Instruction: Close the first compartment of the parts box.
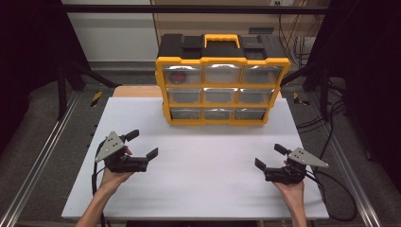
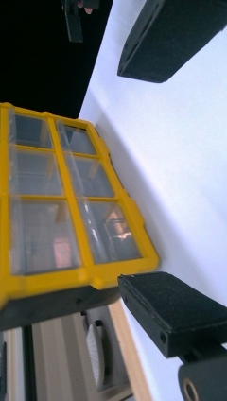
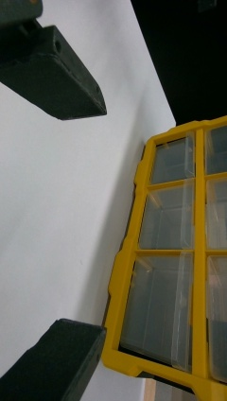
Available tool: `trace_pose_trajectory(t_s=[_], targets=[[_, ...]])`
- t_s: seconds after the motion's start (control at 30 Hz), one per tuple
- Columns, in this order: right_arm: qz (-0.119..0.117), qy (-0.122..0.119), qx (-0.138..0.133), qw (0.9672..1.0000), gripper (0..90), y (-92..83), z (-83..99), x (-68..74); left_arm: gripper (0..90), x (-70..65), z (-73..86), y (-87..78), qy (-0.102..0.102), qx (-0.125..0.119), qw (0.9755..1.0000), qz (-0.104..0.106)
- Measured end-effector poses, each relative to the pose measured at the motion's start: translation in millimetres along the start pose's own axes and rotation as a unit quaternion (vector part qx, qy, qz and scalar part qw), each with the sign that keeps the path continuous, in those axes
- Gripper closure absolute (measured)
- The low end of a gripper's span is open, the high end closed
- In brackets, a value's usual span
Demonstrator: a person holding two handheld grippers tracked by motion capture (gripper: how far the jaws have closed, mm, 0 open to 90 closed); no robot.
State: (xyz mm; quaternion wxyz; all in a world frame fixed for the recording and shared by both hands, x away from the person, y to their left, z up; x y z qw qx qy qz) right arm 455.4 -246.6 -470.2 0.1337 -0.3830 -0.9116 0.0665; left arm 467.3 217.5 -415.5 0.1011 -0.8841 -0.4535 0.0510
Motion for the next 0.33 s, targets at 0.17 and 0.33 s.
trace_pose_trajectory(t_s=[0.17,0.33], targets=[[-0.002,0.001,0.003,1.0000,0.5,1.2,1.2,0.3,2.8,5.3,18.1,-9.8,-0.001,0.005,0.9998,-0.018],[-0.001,0.001,0.001,1.0000,0.5,0.7,1.5,-0.3,2.8,11.7,28.6,-15.2,-0.008,-0.003,0.9996,-0.027]])
Point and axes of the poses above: each handheld gripper's, and its own axes: y roughly forward along the jaws, z roughly out of its underside, x roughly to its left, the point moved 4 cm from there along y, roughly forward along the jaws, and after that the axes turned 8 degrees about -z, right-handed, at the moved point
